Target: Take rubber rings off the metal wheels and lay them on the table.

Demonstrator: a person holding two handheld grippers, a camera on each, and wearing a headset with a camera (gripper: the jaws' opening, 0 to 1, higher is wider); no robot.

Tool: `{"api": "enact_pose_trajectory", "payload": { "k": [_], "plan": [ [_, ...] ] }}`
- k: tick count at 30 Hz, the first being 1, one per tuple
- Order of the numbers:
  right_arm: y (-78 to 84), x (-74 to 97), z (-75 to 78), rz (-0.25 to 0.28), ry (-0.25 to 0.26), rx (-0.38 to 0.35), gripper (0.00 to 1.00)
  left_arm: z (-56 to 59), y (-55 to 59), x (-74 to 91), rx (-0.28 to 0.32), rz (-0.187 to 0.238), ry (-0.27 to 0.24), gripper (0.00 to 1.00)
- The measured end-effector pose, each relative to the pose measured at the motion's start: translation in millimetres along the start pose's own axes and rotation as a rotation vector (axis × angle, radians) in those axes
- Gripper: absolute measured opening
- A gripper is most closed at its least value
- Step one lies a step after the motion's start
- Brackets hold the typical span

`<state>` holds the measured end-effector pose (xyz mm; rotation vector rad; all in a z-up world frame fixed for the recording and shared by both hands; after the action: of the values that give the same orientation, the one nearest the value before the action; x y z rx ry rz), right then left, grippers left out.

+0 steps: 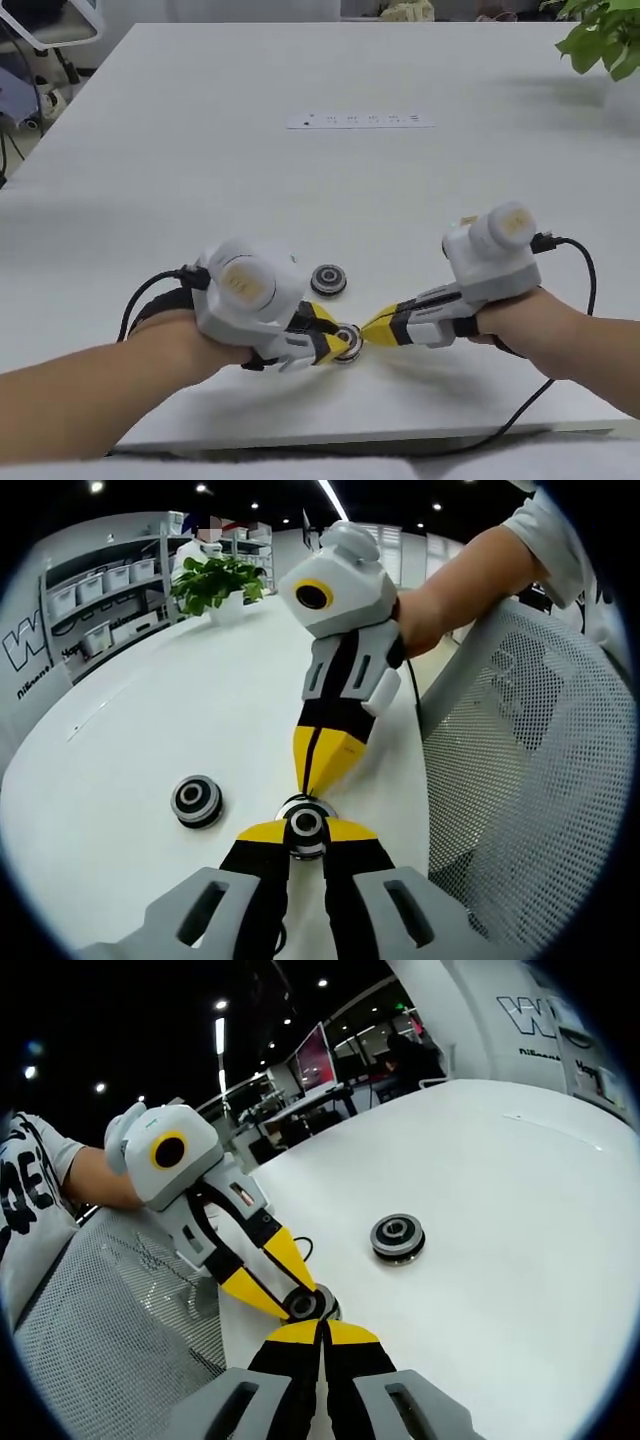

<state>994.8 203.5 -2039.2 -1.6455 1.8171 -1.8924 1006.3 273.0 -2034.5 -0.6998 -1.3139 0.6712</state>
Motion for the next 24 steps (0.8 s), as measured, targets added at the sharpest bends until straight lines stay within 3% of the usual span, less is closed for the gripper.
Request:
{"api": "enact_pose_trajectory", "payload": {
  "k": [24],
  "plan": [
    [-2.0, -0.4, 0.1, 0.011, -0.019, -0.045, 0.0, 1.1, -0.6, -1.0, -0.02, -0.027, -0.012, 0.07]
  ]
}}
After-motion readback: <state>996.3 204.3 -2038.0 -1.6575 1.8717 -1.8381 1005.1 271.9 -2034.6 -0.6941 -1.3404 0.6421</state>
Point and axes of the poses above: the centre of the closed fingertips' face, and the gripper's own axes: x roughly backward along the fingers, z roughly to its right, y roughly out of its underside, the point moved 4 cm from there along x, roughly backward along the fingers, and after that the axes turned 14 degrees about y, right-handed, at the moved point
